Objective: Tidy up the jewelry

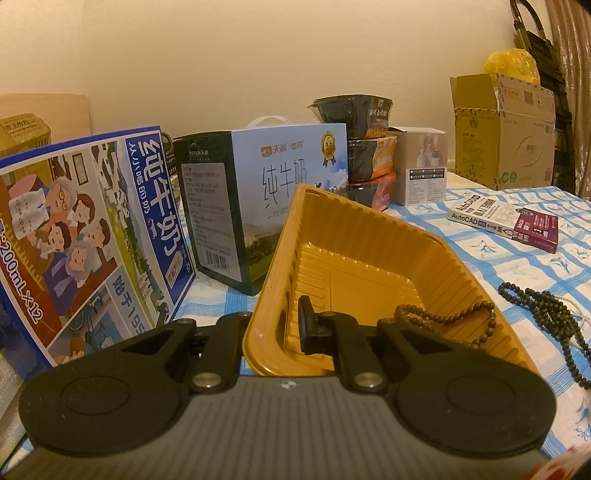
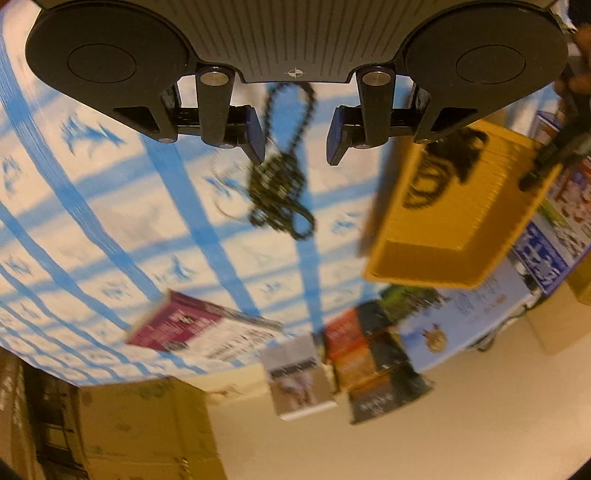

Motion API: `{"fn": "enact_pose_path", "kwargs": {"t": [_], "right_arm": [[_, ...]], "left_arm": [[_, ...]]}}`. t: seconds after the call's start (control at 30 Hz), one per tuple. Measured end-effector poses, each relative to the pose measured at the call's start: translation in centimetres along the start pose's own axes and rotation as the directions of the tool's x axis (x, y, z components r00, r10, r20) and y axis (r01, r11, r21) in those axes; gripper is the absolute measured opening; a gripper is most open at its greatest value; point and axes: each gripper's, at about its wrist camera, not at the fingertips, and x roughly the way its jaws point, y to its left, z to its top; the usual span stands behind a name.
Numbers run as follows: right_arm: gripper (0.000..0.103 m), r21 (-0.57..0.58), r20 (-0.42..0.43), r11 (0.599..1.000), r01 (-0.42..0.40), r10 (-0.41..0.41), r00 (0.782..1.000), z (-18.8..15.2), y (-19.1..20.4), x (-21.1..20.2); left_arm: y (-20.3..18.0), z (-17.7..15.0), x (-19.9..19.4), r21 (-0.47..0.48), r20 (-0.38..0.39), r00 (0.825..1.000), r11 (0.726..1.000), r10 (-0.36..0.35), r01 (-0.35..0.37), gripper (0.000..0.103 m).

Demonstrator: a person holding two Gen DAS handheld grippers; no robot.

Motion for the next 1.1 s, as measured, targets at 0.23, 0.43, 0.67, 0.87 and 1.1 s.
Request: {"fn": "enact_pose_path", "kwargs": {"t": [0.23, 0.43, 0.67, 0.87, 1.1], "right_arm": [[0.037, 0.0, -0.045, 0.998, 0.058, -0.058, 0.997, -1.8, -1.3, 0.7], [0.037, -0.013, -0.063, 0.997, 0.07, -0.071, 0.996, -2.2, -1.4, 1.9], [0.037, -0.025, -0.074, 0.997, 0.075, -0.077, 0.994, -2.2, -1.2, 2.6], [0.037, -0.033, -0.072, 0.997, 0.077, -0.079, 0.994, -2.0, -1.3, 2.7], [0.037, -0.051, -0.071, 0.995, 0.083, -0.086, 0.994, -1.6, -1.4, 3.6]], "left_arm": [[0.0, 0.0, 0.1, 0.005, -0.002, 1.0, 1.0, 0.001, -0.001, 0.011], [0.0, 0.0, 0.2, 0.008, 0.001, 1.0, 1.0, -0.003, 0.003, 0.011], [0.0, 0.1, 0.1, 0.009, 0.001, 1.0, 1.0, -0.003, 0.003, 0.011], [0.0, 0.1, 0.2, 0.008, 0.001, 1.0, 1.0, -0.005, 0.005, 0.011], [0.0, 0.2, 0.2, 0.012, 0.003, 1.0, 1.0, -0.007, 0.007, 0.011]]}}
